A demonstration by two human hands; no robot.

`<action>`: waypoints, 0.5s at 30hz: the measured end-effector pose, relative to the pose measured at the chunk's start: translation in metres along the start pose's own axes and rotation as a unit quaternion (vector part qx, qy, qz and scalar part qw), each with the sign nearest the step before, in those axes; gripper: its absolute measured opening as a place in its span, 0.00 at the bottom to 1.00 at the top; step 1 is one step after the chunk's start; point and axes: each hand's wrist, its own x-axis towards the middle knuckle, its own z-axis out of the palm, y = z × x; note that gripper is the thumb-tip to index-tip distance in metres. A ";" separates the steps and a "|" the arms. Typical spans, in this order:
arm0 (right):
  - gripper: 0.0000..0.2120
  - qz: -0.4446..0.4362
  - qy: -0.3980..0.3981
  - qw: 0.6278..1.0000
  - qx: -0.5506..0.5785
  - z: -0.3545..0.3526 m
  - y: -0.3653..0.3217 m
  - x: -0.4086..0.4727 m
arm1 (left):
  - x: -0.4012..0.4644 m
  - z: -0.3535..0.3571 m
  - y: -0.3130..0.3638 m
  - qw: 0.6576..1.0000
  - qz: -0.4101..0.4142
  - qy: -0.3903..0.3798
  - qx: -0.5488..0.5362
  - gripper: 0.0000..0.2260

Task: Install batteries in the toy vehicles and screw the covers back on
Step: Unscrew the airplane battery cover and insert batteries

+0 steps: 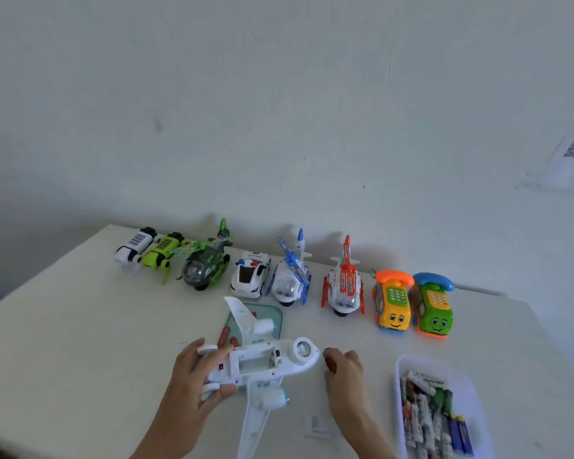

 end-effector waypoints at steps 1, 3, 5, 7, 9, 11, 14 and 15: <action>0.16 -0.003 0.003 1.000 -0.015 0.006 0.000 0.003 | -0.011 -0.006 -0.006 1.000 -0.011 0.005 0.011 0.27; 0.17 -0.004 0.017 0.999 -0.035 0.012 0.001 0.007 | -0.027 -0.013 -0.012 1.000 -0.018 0.002 0.026 0.26; 0.16 -0.010 0.031 0.997 -0.066 0.016 -0.002 0.009 | -0.038 -0.021 -0.016 0.999 -0.030 0.004 0.023 0.26; 0.15 -0.020 0.046 0.994 -0.101 0.018 -0.010 0.011 | -0.045 -0.029 -0.020 0.999 -0.044 0.003 0.012 0.26; 0.14 -0.033 0.064 0.993 -0.089 0.021 -0.022 0.009 | -0.048 -0.038 -0.026 0.999 -0.048 -0.007 0.011 0.26; 0.12 -0.078 0.066 0.995 -0.016 0.025 -0.037 0.007 | -0.049 -0.045 -0.031 0.999 -0.051 -0.018 0.002 0.27; 0.09 -0.121 -0.008 0.991 0.065 0.038 -0.065 0.009 | -0.048 -0.054 -0.045 0.999 -0.037 -0.023 -0.006 0.26; 0.09 -0.124 -0.038 0.989 0.069 0.043 -0.073 0.011 | -0.048 -0.057 -0.050 0.999 -0.034 -0.023 -0.010 0.26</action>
